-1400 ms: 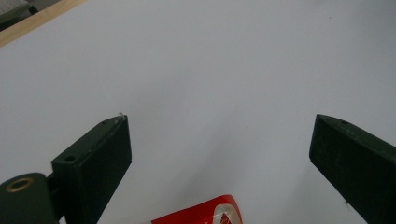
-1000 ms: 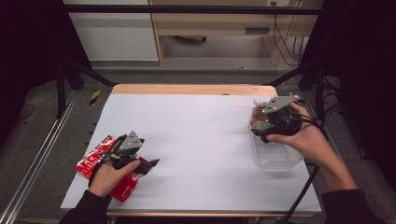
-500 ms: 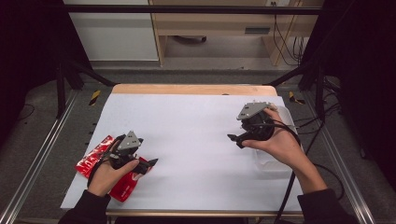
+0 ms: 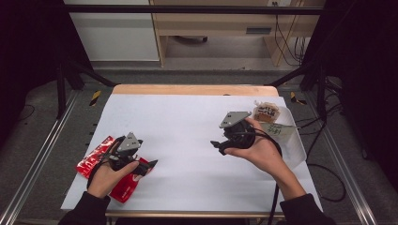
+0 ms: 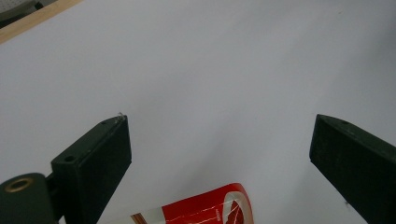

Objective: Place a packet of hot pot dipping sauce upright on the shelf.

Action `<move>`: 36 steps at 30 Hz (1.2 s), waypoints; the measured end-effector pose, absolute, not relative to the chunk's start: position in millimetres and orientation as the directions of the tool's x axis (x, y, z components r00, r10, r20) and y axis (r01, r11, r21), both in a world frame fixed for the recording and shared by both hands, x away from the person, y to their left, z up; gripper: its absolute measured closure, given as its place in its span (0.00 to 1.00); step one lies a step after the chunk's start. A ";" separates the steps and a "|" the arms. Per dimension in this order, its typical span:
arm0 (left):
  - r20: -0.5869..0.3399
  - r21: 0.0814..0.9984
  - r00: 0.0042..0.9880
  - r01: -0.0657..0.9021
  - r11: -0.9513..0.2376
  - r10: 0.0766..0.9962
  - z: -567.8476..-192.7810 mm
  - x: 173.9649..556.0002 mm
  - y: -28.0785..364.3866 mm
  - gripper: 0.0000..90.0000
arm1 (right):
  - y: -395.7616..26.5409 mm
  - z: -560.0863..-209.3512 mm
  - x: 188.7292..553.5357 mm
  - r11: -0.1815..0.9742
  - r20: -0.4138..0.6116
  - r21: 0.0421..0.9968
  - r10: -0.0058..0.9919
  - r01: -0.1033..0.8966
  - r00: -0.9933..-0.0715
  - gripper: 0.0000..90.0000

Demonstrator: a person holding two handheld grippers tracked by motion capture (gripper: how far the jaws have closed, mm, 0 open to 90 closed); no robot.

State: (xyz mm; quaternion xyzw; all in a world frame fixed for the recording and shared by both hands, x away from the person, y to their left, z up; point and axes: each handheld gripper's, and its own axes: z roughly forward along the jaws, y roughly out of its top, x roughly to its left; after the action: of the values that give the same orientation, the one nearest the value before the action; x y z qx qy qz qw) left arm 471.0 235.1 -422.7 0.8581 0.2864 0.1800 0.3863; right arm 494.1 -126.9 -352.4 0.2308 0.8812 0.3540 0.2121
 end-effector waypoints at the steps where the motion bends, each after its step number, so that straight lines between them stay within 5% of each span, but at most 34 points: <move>1: 0.089 0.766 0.769 0.353 -0.537 0.633 -423.1 470.8 235.7 0.06 | -123.7 -355.0 493.2 0.639 -0.208 0.726 0.558 0.256 -0.803 0.27; 12: 0.109 0.755 0.755 0.361 -0.548 0.647 -424.0 468.4 242.3 0.06 | -93.4 -383.6 481.5 0.647 -0.198 0.723 0.529 0.242 -0.825 0.29; 36: 0.114 0.753 0.639 0.444 -0.486 0.761 -426.2 453.4 297.8 0.06 | -82.7 -437.4 458.8 0.541 -0.140 0.783 0.633 0.306 -0.762 0.27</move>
State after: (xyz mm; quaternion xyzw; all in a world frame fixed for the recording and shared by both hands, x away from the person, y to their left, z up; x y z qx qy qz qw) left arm 453.4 297.8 -426.2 0.8327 0.3619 0.2228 0.3550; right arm 458.8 -82.7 -437.4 0.2752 0.8527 0.3920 0.2084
